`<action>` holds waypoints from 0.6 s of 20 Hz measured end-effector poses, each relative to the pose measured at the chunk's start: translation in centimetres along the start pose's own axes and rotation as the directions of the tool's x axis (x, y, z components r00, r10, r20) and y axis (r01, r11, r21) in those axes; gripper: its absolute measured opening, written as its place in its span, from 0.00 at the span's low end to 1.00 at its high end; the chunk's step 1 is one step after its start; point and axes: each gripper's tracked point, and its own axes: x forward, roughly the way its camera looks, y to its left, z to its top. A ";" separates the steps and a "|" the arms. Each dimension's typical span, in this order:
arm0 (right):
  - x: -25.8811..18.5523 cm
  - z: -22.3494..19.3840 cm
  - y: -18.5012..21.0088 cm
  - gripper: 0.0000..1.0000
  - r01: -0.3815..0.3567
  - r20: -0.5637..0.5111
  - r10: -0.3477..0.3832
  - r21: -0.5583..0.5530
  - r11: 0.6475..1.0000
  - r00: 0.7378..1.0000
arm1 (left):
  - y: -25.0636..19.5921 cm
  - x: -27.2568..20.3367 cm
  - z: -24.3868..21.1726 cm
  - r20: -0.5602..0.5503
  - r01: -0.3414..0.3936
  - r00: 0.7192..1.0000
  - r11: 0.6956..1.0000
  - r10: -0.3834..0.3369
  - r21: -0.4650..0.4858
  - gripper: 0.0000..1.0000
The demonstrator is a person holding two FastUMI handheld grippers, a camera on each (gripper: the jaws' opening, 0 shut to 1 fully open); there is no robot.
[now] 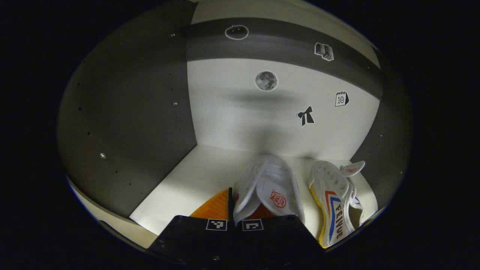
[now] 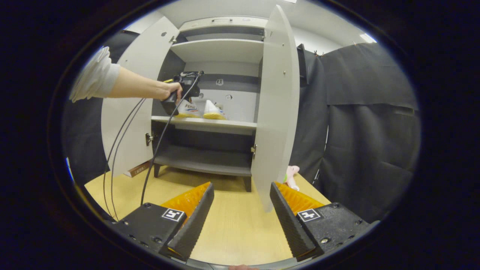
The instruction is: Grab one shoe with the right hand and put it into the shoe cabinet, grab the other shoe with the left hand and put it into the shoe cabinet; then close the right door with the right hand and the left door with the left hand.
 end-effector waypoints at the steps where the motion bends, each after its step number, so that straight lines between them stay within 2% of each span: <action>1: 0.1 -0.1 0.1 0.95 -0.001 -0.006 0.001 0.005 1.000 1.000 | 0.2 0.2 -0.1 -0.009 0.003 1.000 1.000 -0.003 0.001 0.11; 2: 0.3 -0.2 0.3 0.95 -0.004 -0.008 0.004 0.009 1.000 1.000 | 0.5 0.3 0.0 -0.009 -0.006 1.000 1.000 0.006 0.013 0.00; 5: 0.7 -0.3 1.3 0.95 -0.027 -0.012 0.027 0.004 1.000 1.000 | 0.3 0.1 -0.2 -0.022 0.032 0.999 0.999 -0.031 0.008 0.02; 9: 0.9 0.2 2.3 0.95 -0.051 0.003 0.051 -0.007 0.999 0.999 | -0.5 -1.9 0.3 0.008 0.110 0.994 0.994 -0.110 0.004 0.23; 10: 0.9 0.3 2.5 0.95 -0.056 0.005 0.056 -0.012 0.998 0.998 | -0.4 -3.1 0.4 0.013 0.115 0.993 0.993 -0.115 0.015 0.46; 11: 0.8 0.5 2.7 0.95 -0.063 0.012 0.063 -0.013 0.998 0.998 | -0.2 -4.0 0.5 0.026 0.123 0.992 0.992 -0.124 0.032 0.31; 12: 0.8 0.7 3.0 0.95 -0.072 0.019 0.072 -0.013 0.997 0.997 | 0.0 -5.4 0.8 0.049 0.126 0.990 0.991 -0.129 0.053 0.33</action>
